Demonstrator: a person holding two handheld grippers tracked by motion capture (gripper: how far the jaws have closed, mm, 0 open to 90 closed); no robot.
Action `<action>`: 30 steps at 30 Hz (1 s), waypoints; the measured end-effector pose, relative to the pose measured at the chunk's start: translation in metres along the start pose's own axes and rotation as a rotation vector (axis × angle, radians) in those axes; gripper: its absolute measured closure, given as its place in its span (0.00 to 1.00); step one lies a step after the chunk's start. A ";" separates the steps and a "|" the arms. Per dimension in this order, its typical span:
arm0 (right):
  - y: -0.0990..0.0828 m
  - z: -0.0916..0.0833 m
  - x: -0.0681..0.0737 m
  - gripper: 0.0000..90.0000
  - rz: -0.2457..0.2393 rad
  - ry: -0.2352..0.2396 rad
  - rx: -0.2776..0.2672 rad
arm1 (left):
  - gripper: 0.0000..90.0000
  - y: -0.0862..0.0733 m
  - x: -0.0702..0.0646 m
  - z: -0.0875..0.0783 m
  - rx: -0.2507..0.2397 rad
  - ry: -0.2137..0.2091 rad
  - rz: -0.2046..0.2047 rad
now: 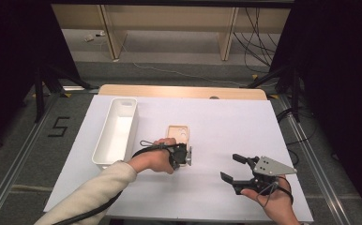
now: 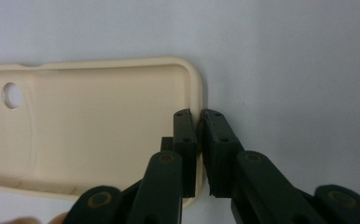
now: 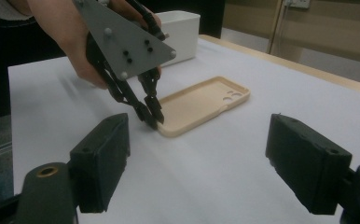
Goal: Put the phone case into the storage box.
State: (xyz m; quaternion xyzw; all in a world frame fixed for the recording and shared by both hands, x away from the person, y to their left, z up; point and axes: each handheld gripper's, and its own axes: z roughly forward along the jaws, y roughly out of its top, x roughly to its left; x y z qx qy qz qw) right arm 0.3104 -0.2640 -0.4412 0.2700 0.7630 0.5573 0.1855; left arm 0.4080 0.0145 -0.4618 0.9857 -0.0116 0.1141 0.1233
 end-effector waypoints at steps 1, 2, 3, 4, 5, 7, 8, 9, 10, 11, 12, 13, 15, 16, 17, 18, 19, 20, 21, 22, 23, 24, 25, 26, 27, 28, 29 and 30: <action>0.000 -0.001 -0.001 0.26 -0.001 0.006 0.008 | 0.93 -0.001 0.000 0.000 -0.002 -0.003 0.001; 0.000 -0.001 -0.001 0.26 -0.002 0.008 0.008 | 0.93 -0.001 0.000 0.000 -0.004 -0.002 0.002; 0.000 0.000 0.000 0.26 -0.007 -0.003 -0.008 | 0.93 -0.001 0.000 0.000 -0.006 -0.002 0.002; 0.000 0.000 -0.001 0.26 -0.010 0.005 0.004 | 0.94 -0.001 0.000 0.000 -0.007 0.000 0.003; 0.000 -0.001 -0.001 0.26 -0.002 0.007 0.008 | 0.94 -0.001 0.000 0.000 -0.005 0.001 0.003; 0.000 -0.001 -0.001 0.26 -0.003 0.008 0.012 | 0.94 -0.001 0.000 0.000 -0.003 0.000 0.002; 0.000 -0.001 -0.001 0.26 -0.014 0.003 0.010 | 0.94 0.000 0.000 0.000 0.000 -0.002 0.000; 0.000 -0.001 -0.001 0.26 -0.003 0.007 0.010 | 0.94 0.000 0.000 0.000 0.000 -0.003 -0.005; 0.000 0.000 -0.001 0.26 -0.003 0.005 0.008 | 0.94 0.000 0.000 0.000 0.003 -0.005 -0.007; 0.000 0.000 -0.001 0.26 -0.004 0.005 0.008 | 0.95 0.000 0.000 0.000 0.005 -0.004 -0.004; 0.000 -0.001 -0.001 0.26 -0.002 0.008 0.008 | 0.95 0.001 0.000 0.000 0.005 -0.004 -0.004; 0.000 -0.001 -0.001 0.26 -0.003 0.011 0.008 | 0.95 0.001 -0.001 0.000 0.008 -0.002 -0.002; -0.001 0.001 -0.001 0.26 -0.002 0.013 -0.011 | 0.95 0.001 -0.001 0.000 0.008 0.000 -0.002; -0.001 0.001 -0.002 0.26 -0.003 0.010 -0.011 | 0.95 0.001 -0.001 0.000 0.009 0.000 -0.001; 0.000 -0.001 -0.002 0.26 -0.006 0.004 0.011 | 0.95 0.001 -0.001 0.000 0.009 0.001 0.000; 0.000 0.001 -0.002 0.26 -0.003 0.012 -0.006 | 0.96 0.001 -0.001 -0.001 0.010 0.002 0.004; 0.000 0.001 -0.001 0.26 -0.002 0.013 -0.008 | 0.96 0.002 -0.001 -0.001 0.012 0.002 0.002; 0.000 0.001 -0.001 0.26 -0.003 0.010 -0.010 | 0.96 0.002 -0.001 -0.001 0.013 0.003 0.002; 0.000 0.001 -0.001 0.26 -0.004 0.012 -0.010 | 0.96 0.002 -0.001 -0.001 0.012 0.004 0.003; 0.000 0.001 -0.001 0.26 -0.004 0.011 -0.011 | 0.96 0.002 -0.001 -0.001 0.012 0.004 0.003; 0.000 0.001 -0.001 0.26 -0.005 0.012 -0.011 | 0.96 0.002 -0.001 -0.001 0.012 0.004 0.002; 0.000 0.002 -0.002 0.26 -0.005 0.009 -0.011 | 0.96 0.002 -0.001 -0.001 0.013 0.004 0.003; 0.000 0.002 -0.002 0.26 -0.005 0.010 -0.011 | 0.96 0.002 -0.001 -0.001 0.015 0.005 0.007; 0.000 0.002 -0.002 0.26 -0.005 0.010 -0.011 | 0.96 0.002 -0.002 -0.001 0.015 0.002 0.007; 0.000 0.002 -0.002 0.26 -0.006 0.010 -0.012 | 0.97 0.002 -0.002 -0.001 0.014 0.002 0.008; 0.000 0.002 -0.002 0.26 -0.005 0.010 -0.010 | 0.97 0.002 -0.002 -0.001 0.014 0.002 0.010; 0.000 0.002 -0.002 0.26 -0.007 0.013 -0.011 | 0.97 0.002 -0.002 -0.001 0.016 0.000 0.014; 0.000 0.001 0.000 0.26 0.021 0.019 0.010 | 0.97 0.002 -0.002 -0.001 0.018 -0.002 0.017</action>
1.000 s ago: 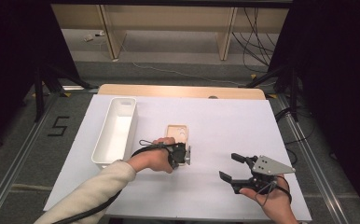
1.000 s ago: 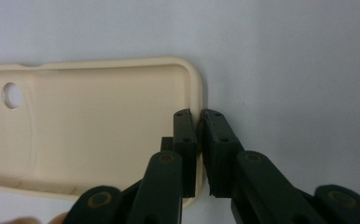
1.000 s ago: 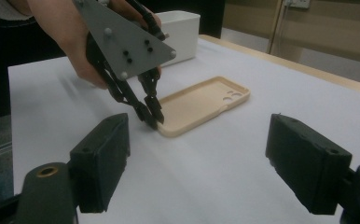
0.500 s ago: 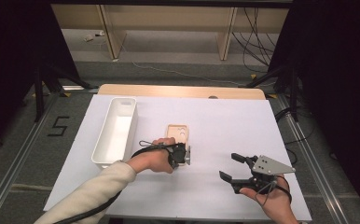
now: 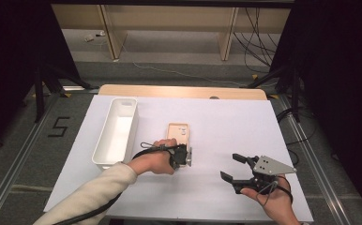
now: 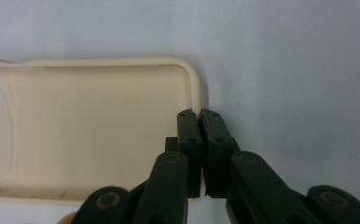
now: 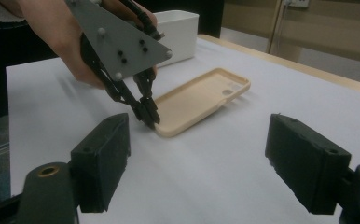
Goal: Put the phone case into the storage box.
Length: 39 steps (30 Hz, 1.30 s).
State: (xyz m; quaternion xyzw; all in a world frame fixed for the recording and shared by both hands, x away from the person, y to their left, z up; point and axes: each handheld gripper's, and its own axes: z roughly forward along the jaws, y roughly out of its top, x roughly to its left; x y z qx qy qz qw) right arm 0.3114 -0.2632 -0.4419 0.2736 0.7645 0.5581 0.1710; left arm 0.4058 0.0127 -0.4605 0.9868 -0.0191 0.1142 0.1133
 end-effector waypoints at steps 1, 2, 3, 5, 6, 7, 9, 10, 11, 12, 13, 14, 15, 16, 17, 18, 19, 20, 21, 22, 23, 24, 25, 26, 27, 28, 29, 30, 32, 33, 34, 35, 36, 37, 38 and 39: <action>0.000 0.000 -0.002 0.26 -0.028 -0.013 -0.001 | 0.97 0.000 0.000 0.000 0.002 -0.002 0.003; 0.000 0.000 -0.002 0.26 -0.027 -0.007 -0.004 | 0.97 0.001 0.000 0.000 0.002 0.001 0.007; 0.000 0.001 -0.001 0.26 -0.026 -0.009 -0.021 | 0.97 0.001 0.000 0.000 0.003 0.003 0.008; 0.000 0.001 -0.001 0.26 -0.025 -0.007 -0.021 | 0.97 0.001 0.000 0.000 -0.001 0.005 0.005; 0.000 0.001 -0.002 0.26 -0.025 -0.007 -0.019 | 0.97 0.001 0.000 0.000 -0.002 0.008 0.003; 0.000 0.001 -0.002 0.26 -0.024 -0.009 -0.023 | 0.97 0.001 -0.001 0.000 -0.002 0.009 0.003; 0.000 0.001 -0.002 0.26 -0.024 -0.008 -0.024 | 0.97 0.001 0.000 0.000 -0.012 0.021 0.005; 0.000 0.001 -0.001 0.26 -0.024 -0.008 -0.024 | 0.97 0.002 -0.001 0.000 -0.012 0.022 0.002; 0.000 0.001 -0.001 0.26 -0.024 -0.009 -0.024 | 0.98 0.002 -0.001 -0.001 -0.013 0.024 0.001; 0.000 0.002 -0.002 0.26 -0.028 -0.011 -0.029 | 0.98 0.003 -0.001 -0.002 -0.015 0.027 0.004; 0.000 0.001 -0.002 0.26 -0.027 -0.013 -0.029 | 0.98 0.003 -0.001 -0.002 -0.010 0.027 0.012; 0.001 0.002 -0.002 0.26 -0.028 -0.014 -0.030 | 0.97 0.004 -0.001 -0.004 -0.006 0.030 0.018; 0.001 0.001 -0.003 0.26 -0.026 -0.019 -0.026 | 0.97 0.004 -0.001 -0.005 -0.010 0.036 0.019; 0.001 0.000 -0.002 0.26 -0.017 -0.024 -0.005 | 0.98 0.005 -0.001 -0.006 -0.005 0.038 0.025; 0.001 0.000 -0.002 0.26 -0.009 -0.023 -0.001 | 0.97 0.005 -0.002 -0.008 -0.015 0.050 0.026; 0.002 0.000 -0.003 0.26 -0.024 -0.023 0.002 | 0.98 0.006 -0.002 -0.010 -0.018 0.059 0.023; 0.002 0.000 -0.003 0.26 -0.018 -0.025 0.000 | 0.97 0.006 -0.002 -0.010 -0.018 0.062 0.023; 0.002 0.001 -0.004 0.26 -0.018 -0.031 -0.010 | 0.98 0.007 -0.003 -0.012 -0.028 0.074 0.023; 0.002 0.002 -0.005 0.27 -0.024 -0.035 -0.017 | 0.98 0.007 -0.003 -0.014 -0.035 0.081 0.020; 0.003 0.003 -0.005 0.27 -0.015 -0.021 -0.028 | 0.98 0.008 -0.004 -0.015 -0.045 0.089 0.015; 0.003 0.003 -0.006 0.27 -0.010 -0.024 -0.026 | 0.98 0.008 -0.005 -0.017 -0.039 0.089 0.019; 0.003 0.003 -0.005 0.27 0.014 -0.020 -0.013 | 0.98 0.008 -0.005 -0.018 -0.038 0.087 0.024; 0.003 0.004 -0.008 0.27 -0.010 -0.034 -0.036 | 0.98 0.009 -0.007 -0.019 -0.047 0.090 0.019; 0.004 0.003 -0.008 0.27 0.013 -0.028 -0.003 | 0.98 0.009 -0.008 -0.019 -0.042 0.092 0.028; 0.004 0.005 -0.008 0.27 0.013 -0.034 -0.026 | 0.98 0.010 -0.009 -0.020 -0.052 0.103 0.029; 0.005 0.006 -0.010 0.27 0.008 -0.036 -0.021 | 0.98 0.010 -0.010 -0.021 -0.051 0.105 0.030; 0.005 0.007 -0.010 0.27 0.011 -0.034 -0.024 | 0.98 0.011 -0.012 -0.023 -0.058 0.114 0.032; 0.006 0.007 -0.010 0.27 0.035 -0.035 0.003 | 0.98 0.012 -0.014 -0.023 -0.066 0.120 0.028; 0.007 0.010 -0.013 0.28 0.019 -0.047 -0.011 | 0.98 0.013 -0.016 -0.026 -0.066 0.133 0.036; 0.007 0.012 -0.015 0.28 0.018 -0.043 -0.024 | 0.98 0.014 -0.018 -0.027 -0.075 0.133 0.035; 0.009 0.013 -0.014 0.28 0.045 -0.043 -0.001 | 0.98 0.015 -0.020 -0.028 -0.074 0.134 0.041; 0.009 0.016 -0.016 0.28 0.043 -0.038 -0.021 | 0.98 0.016 -0.020 -0.029 -0.080 0.141 0.044; 0.011 0.016 -0.017 0.28 0.039 -0.050 -0.005 | 0.98 0.017 -0.022 -0.030 -0.076 0.141 0.056; 0.012 0.020 -0.019 0.28 0.051 -0.044 -0.023 | 0.98 0.018 -0.023 -0.031 -0.086 0.144 0.050; 0.014 0.022 -0.020 0.29 0.053 -0.049 -0.017 | 0.98 0.019 -0.025 -0.032 -0.089 0.146 0.052; 0.016 0.025 -0.022 0.29 0.048 -0.053 -0.026 | 0.98 0.019 -0.025 -0.033 -0.088 0.150 0.062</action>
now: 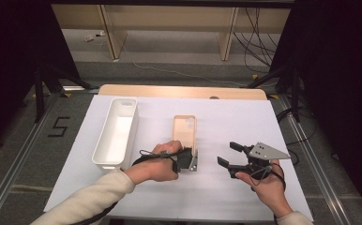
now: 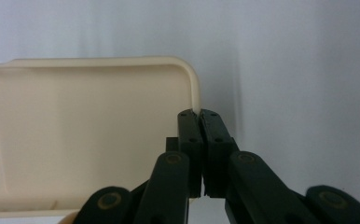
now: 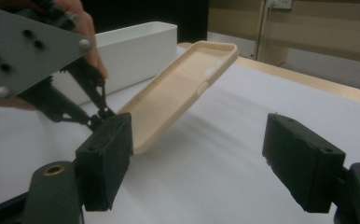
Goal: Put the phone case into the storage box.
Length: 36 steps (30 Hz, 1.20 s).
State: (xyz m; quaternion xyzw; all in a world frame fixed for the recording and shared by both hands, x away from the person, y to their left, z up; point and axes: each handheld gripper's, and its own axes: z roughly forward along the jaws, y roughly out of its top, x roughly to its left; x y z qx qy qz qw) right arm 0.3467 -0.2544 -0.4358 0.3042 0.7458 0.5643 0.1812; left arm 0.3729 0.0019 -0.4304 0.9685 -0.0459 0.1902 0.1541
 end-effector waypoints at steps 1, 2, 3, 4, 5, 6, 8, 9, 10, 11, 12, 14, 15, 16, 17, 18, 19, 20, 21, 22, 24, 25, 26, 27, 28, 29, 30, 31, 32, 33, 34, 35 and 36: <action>0.001 0.002 -0.001 0.29 -0.001 -0.005 0.002 | 0.98 0.001 -0.001 -0.001 -0.009 0.005 0.002; 0.003 0.006 -0.002 0.29 0.003 -0.002 -0.003 | 0.98 0.002 -0.002 -0.002 -0.005 0.005 0.007; 0.004 0.009 -0.004 0.29 0.012 0.012 0.007 | 0.98 0.003 -0.003 -0.003 -0.005 0.005 0.009; 0.005 0.012 -0.004 0.30 0.015 0.009 -0.002 | 0.98 0.003 -0.004 -0.004 -0.011 0.001 0.004; 0.006 0.015 -0.006 0.30 0.010 0.005 0.004 | 0.98 0.004 -0.004 -0.005 -0.015 0.011 0.013; 0.008 0.019 -0.007 0.30 0.012 0.006 0.007 | 0.98 0.005 -0.005 -0.005 -0.020 0.009 0.006; 0.010 0.025 -0.009 0.30 0.011 0.003 0.004 | 0.98 0.006 -0.006 -0.007 -0.014 0.008 0.021; 0.012 0.028 -0.010 0.30 0.016 0.011 0.009 | 0.98 0.007 -0.007 -0.007 -0.020 0.014 0.022; 0.013 0.031 -0.010 0.30 0.024 0.015 0.007 | 0.98 0.007 -0.007 -0.008 -0.023 0.018 0.039; 0.015 0.034 -0.012 0.30 0.012 0.009 0.011 | 0.98 0.008 -0.007 -0.010 -0.017 0.025 0.038; 0.016 0.038 -0.012 0.31 0.012 0.008 0.001 | 0.98 0.008 -0.009 -0.010 -0.013 0.023 0.027; 0.018 0.044 -0.013 0.31 0.019 0.013 0.008 | 0.98 0.009 -0.010 -0.012 -0.029 0.022 0.030; 0.019 0.047 -0.013 0.31 0.030 0.025 0.000 | 0.98 0.010 -0.010 -0.013 -0.023 0.020 0.035; 0.021 0.049 -0.014 0.31 0.027 0.024 0.002 | 0.98 0.011 -0.010 -0.014 -0.034 0.031 0.050; 0.022 0.052 -0.014 0.32 0.023 0.022 0.007 | 0.98 0.011 -0.010 -0.015 -0.033 0.037 0.055; 0.023 0.055 -0.014 0.32 0.032 0.030 -0.004 | 0.98 0.011 -0.011 -0.016 -0.021 0.035 0.045; 0.024 0.057 -0.016 0.32 0.016 0.022 -0.002 | 0.98 0.011 -0.012 -0.016 -0.025 0.039 0.038; 0.026 0.059 -0.016 0.32 0.019 0.027 0.000 | 0.98 0.011 -0.011 -0.016 -0.022 0.036 0.057; 0.026 0.062 -0.016 0.32 0.018 0.031 0.003 | 0.98 0.011 -0.012 -0.016 -0.023 0.029 0.045; 0.027 0.065 -0.016 0.32 0.026 0.031 -0.001 | 0.98 0.011 -0.013 -0.017 -0.028 0.028 0.042; 0.028 0.071 -0.017 0.33 0.015 0.032 -0.008 | 0.98 0.011 -0.014 -0.017 -0.029 0.030 0.045; 0.028 0.073 -0.016 0.33 0.028 0.038 -0.002 | 0.98 0.011 -0.014 -0.018 -0.028 0.028 0.047; 0.028 0.073 -0.016 0.33 0.045 0.045 0.019 | 0.98 0.012 -0.014 -0.018 -0.026 0.028 0.049; 0.029 0.077 -0.017 0.34 0.028 0.040 0.000 | 0.98 0.012 -0.015 -0.019 -0.033 0.035 0.048; 0.029 0.078 -0.018 0.34 0.018 0.035 0.013 | 0.98 0.012 -0.015 -0.019 -0.024 0.031 0.053; 0.029 0.079 -0.017 0.35 0.044 0.044 0.023 | 0.98 0.012 -0.016 -0.019 -0.031 0.032 0.051; 0.029 0.081 -0.018 0.35 0.034 0.046 0.022 | 0.98 0.013 -0.016 -0.020 -0.037 0.038 0.050; 0.029 0.082 -0.018 0.36 0.039 0.042 0.027 | 0.98 0.013 -0.017 -0.020 -0.029 0.033 0.057; 0.029 0.084 -0.018 0.36 0.052 0.052 0.035 | 0.98 0.014 -0.017 -0.021 -0.034 0.036 0.059; 0.029 0.085 -0.019 0.37 0.032 0.034 0.036 | 0.98 0.014 -0.017 -0.021 -0.031 0.033 0.064; 0.029 0.089 -0.018 0.38 0.051 0.053 0.025 | 0.98 0.015 -0.017 -0.022 -0.023 0.032 0.073; 0.028 0.091 -0.019 0.39 0.041 0.056 0.016 | 0.98 0.015 -0.020 -0.020 -0.081 0.046 0.032; 0.029 0.090 -0.018 0.40 0.058 0.052 0.040 | 0.98 0.015 -0.021 -0.021 -0.075 0.042 0.026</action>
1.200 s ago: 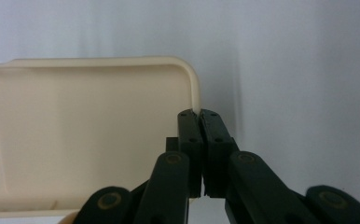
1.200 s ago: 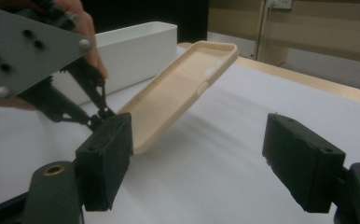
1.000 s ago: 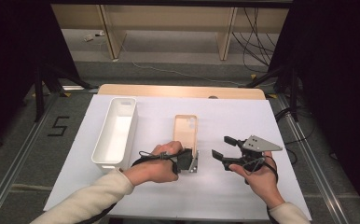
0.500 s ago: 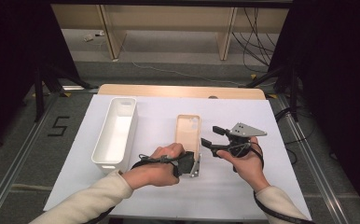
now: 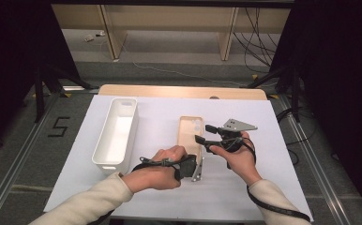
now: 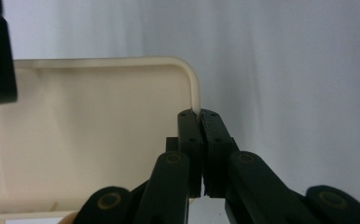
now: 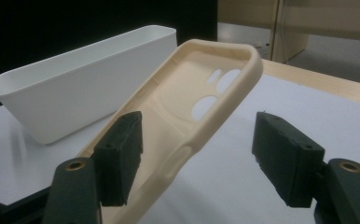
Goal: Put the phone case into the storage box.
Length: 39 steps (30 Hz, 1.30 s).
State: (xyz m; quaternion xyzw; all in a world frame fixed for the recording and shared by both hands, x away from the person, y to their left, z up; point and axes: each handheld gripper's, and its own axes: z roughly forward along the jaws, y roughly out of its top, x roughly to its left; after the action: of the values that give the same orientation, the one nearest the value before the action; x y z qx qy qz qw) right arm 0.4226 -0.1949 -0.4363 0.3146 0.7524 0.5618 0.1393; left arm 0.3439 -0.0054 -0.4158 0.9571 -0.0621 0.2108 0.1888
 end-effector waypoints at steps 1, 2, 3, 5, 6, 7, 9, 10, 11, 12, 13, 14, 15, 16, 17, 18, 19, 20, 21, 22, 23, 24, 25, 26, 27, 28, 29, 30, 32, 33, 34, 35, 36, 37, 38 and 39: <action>-0.001 0.003 -0.001 0.42 -0.019 0.006 -0.023 | 0.98 0.001 0.002 -0.002 0.024 0.003 0.027; 0.000 0.002 0.000 0.43 0.011 0.013 0.004 | 0.98 0.001 0.003 -0.004 0.037 0.006 0.039; 0.001 0.002 -0.001 0.44 0.001 0.007 0.005 | 0.98 0.002 0.003 -0.004 0.037 -0.005 0.053; 0.002 0.003 -0.001 0.48 0.004 0.017 -0.003 | 0.98 0.003 0.002 -0.004 0.037 -0.003 0.052; 0.002 0.003 0.000 0.49 0.025 0.029 0.010 | 0.98 0.003 0.001 -0.005 0.037 -0.003 0.050; 0.002 0.005 -0.002 0.51 0.005 0.025 -0.003 | 0.98 0.004 0.001 -0.005 0.034 0.001 0.055; 0.002 0.006 -0.001 0.55 0.006 0.041 -0.010 | 0.98 0.005 0.000 -0.005 0.027 0.002 0.057; 0.003 0.005 -0.001 0.57 0.014 0.041 0.000 | 0.98 0.005 0.001 -0.005 0.028 0.004 0.061; 0.003 0.004 0.000 0.58 0.032 0.045 0.011 | 0.98 0.006 0.000 -0.005 0.036 -0.002 0.064; 0.004 0.003 0.000 0.60 0.030 0.051 0.033 | 0.98 0.006 0.000 -0.005 0.027 0.003 0.062; 0.003 0.004 0.000 0.61 0.037 0.057 0.013 | 0.98 0.006 0.000 -0.005 0.031 0.002 0.064; 0.003 0.004 -0.001 0.63 0.024 0.057 -0.002 | 0.98 0.006 0.000 -0.005 0.028 0.004 0.065; 0.003 0.003 0.000 0.65 0.049 0.065 0.010 | 0.98 0.006 0.000 -0.005 0.030 0.003 0.068; 0.003 0.004 -0.001 0.66 0.051 0.071 -0.002 | 0.98 0.006 0.000 -0.004 0.031 0.004 0.070; 0.004 0.002 -0.001 0.67 0.044 0.067 0.008 | 0.98 0.006 0.000 -0.004 0.029 0.005 0.073; 0.004 0.002 -0.002 0.68 0.050 0.072 0.015 | 0.98 0.006 0.000 -0.004 0.028 0.005 0.076; 0.005 0.002 -0.002 0.69 0.067 0.082 -0.001 | 0.98 0.006 0.000 -0.004 0.027 0.007 0.078; 0.006 0.000 -0.002 0.70 0.061 0.073 0.020 | 0.98 0.006 0.001 -0.003 0.028 0.007 0.082; 0.006 0.001 -0.003 0.71 0.063 0.082 -0.004 | 0.98 0.006 0.001 -0.003 0.027 0.009 0.083; 0.006 0.000 -0.002 0.72 0.078 0.091 -0.008 | 0.97 0.006 0.000 -0.002 0.027 0.010 0.083; 0.006 0.000 -0.002 0.74 0.075 0.090 -0.009 | 0.97 0.006 0.000 -0.001 0.022 0.012 0.083; 0.006 0.000 -0.001 0.74 0.084 0.097 -0.009 | 0.97 0.005 -0.001 0.002 -0.013 0.018 0.050; 0.008 -0.001 -0.001 0.76 0.080 0.094 -0.013 | 0.97 0.005 -0.002 0.002 -0.009 0.008 0.049; 0.007 0.000 -0.001 0.77 0.075 0.095 -0.026 | 0.97 0.005 -0.001 0.003 -0.007 0.009 0.050; 0.008 -0.002 0.001 0.78 0.090 0.099 -0.014 | 0.97 0.005 0.002 0.001 0.037 0.013 0.101; 0.009 -0.003 0.002 0.79 0.104 0.104 -0.005 | 0.97 0.005 0.002 0.002 0.028 0.011 0.091; 0.010 -0.003 0.002 0.81 0.104 0.111 -0.022 | 0.97 0.005 0.002 0.002 0.027 0.013 0.092; 0.010 -0.004 0.003 0.83 0.104 0.113 -0.018 | 0.97 0.005 0.002 0.003 0.028 0.014 0.093; 0.012 -0.004 0.004 0.86 0.122 0.125 -0.041 | 0.97 0.004 0.003 0.004 0.025 0.017 0.089; 0.013 -0.006 0.005 0.86 0.138 0.131 -0.028 | 0.97 0.004 0.004 0.004 0.025 0.016 0.087; 0.014 -0.006 0.006 0.87 0.145 0.134 -0.032 | 0.97 0.004 0.004 0.004 0.025 0.017 0.087; 0.014 -0.006 0.006 0.88 0.139 0.135 -0.039 | 0.97 0.004 0.005 0.005 0.025 0.019 0.087; 0.014 -0.007 0.006 0.88 0.141 0.133 -0.042 | 0.97 0.004 0.005 0.005 0.024 0.021 0.086; 0.014 -0.007 0.006 0.89 0.151 0.131 -0.039 | 0.97 0.004 0.005 0.005 0.024 0.022 0.083; 0.015 -0.008 0.008 0.89 0.171 0.140 -0.040 | 0.97 0.004 0.006 0.006 0.025 0.023 0.085; 0.016 -0.008 0.008 0.89 0.173 0.140 -0.040 | 0.97 0.004 0.006 0.006 0.028 0.024 0.087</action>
State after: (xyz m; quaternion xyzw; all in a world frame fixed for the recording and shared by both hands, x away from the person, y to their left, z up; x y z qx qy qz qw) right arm 0.4164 -0.1932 -0.4178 0.3354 0.7189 0.6073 0.0435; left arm 0.3509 -0.0114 -0.4168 0.9535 -0.0983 0.2311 0.1666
